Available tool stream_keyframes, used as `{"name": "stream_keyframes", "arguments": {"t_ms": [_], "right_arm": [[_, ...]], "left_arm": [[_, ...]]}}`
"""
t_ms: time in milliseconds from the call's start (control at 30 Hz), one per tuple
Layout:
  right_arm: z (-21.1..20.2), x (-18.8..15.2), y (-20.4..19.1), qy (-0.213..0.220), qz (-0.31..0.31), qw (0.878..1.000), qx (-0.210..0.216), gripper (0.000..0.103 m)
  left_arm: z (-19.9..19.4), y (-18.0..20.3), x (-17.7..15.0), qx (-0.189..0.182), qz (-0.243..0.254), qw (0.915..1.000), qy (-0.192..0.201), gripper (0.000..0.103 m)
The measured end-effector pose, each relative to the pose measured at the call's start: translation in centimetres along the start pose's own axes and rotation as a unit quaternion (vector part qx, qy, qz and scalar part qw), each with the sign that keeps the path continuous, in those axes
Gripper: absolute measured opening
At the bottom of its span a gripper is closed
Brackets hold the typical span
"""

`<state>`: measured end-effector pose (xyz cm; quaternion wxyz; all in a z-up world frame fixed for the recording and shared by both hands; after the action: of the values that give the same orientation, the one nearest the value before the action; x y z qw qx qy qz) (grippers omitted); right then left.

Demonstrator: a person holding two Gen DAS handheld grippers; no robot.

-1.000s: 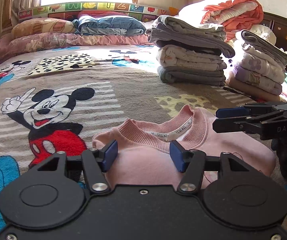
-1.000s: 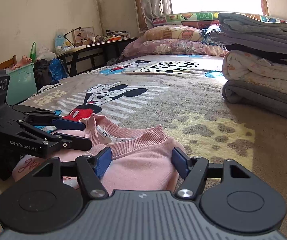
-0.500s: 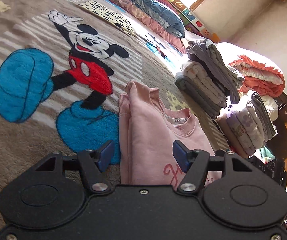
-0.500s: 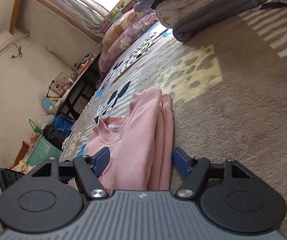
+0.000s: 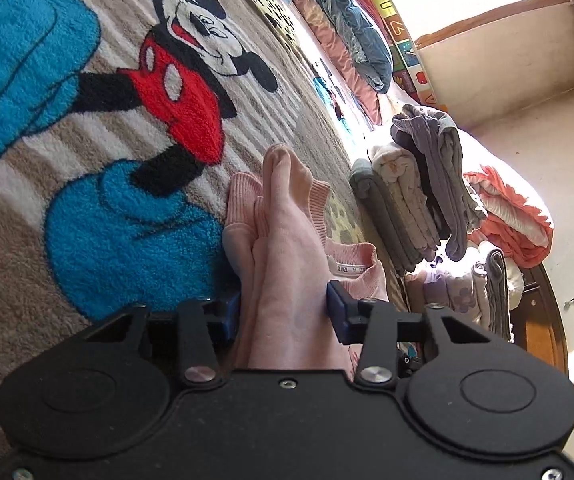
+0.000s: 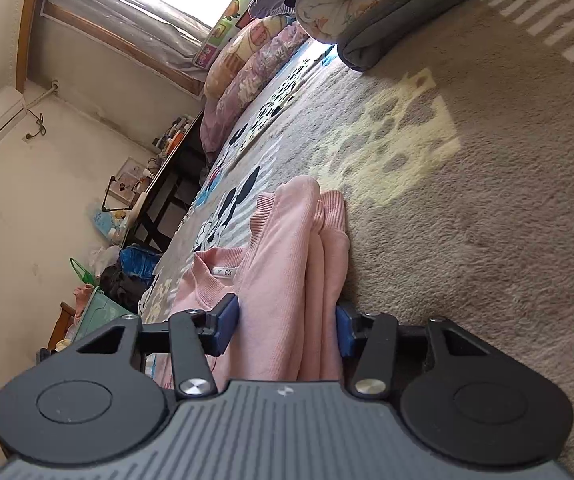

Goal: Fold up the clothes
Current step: 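Grasp the folded sweatshirt with both grippers and lift it off the bed, then carry the held sweatshirt with both grippers toward the clothes stack by the chair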

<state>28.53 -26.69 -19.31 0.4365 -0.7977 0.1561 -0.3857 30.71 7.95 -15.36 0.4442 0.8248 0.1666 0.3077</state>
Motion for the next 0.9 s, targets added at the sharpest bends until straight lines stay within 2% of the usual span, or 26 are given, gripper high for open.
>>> {"name": "stream_keyframes", "arguments": {"t_ms": [33,133,233,367,533,667,767,900], "right_arm": [[0.1,0.1,0.3,-0.004,0.009,1.0,0.007,0.037],[0.2,-0.1,0.5,-0.004,0.016,1.0,0.016,0.028],[-0.3,0.0,0.7,0.002,0.031,0.999,0.034,0.023],[-1.6,-0.7,0.5,0.01,0.082,0.993,0.089,0.023],[-4.4,-2.7,-1.8,0.017,0.109,0.985,0.134,0.023],[-6.8,-5.5,-4.2,0.004,0.123,0.979,0.164,0.023],[-7.0,-7.8,-6.7,-0.026,0.111,0.977,0.182,0.023],[-5.2,-10.1,-11.7,-0.078,0.095,0.969,0.215,0.023]], "left_arm": [[0.1,-0.3,-0.1,-0.005,-0.013,0.9999,0.002,0.031],[-0.5,-1.0,-0.1,-0.021,-0.063,0.9978,0.003,0.025],[-2.2,-1.2,-0.7,-0.048,-0.109,0.9929,0.004,0.024],[-5.8,-0.9,-1.6,-0.074,-0.138,0.9874,0.021,0.023],[-13.0,-1.4,-5.2,-0.09,-0.17,0.9798,0.054,0.023],[-20.8,-2.9,-9.0,-0.094,-0.207,0.9685,0.101,0.023],[-26.3,-3.9,-10.0,-0.086,-0.223,0.9612,0.138,0.023],[-34.2,-4.2,-9.2,-0.1,-0.231,0.9431,0.217,0.023]]}}
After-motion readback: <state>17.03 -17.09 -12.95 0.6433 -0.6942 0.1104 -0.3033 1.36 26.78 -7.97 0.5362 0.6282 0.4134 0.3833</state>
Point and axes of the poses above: each gripper's, at about its wrist camera, not at the fingertips, and z roughly the way its jaws point, y to its right, x to its top, the point moved 1 cm from there along z, roughly the way its jaws point, and after that the axes turned 5 degrees about y, right-handed, at the moved point
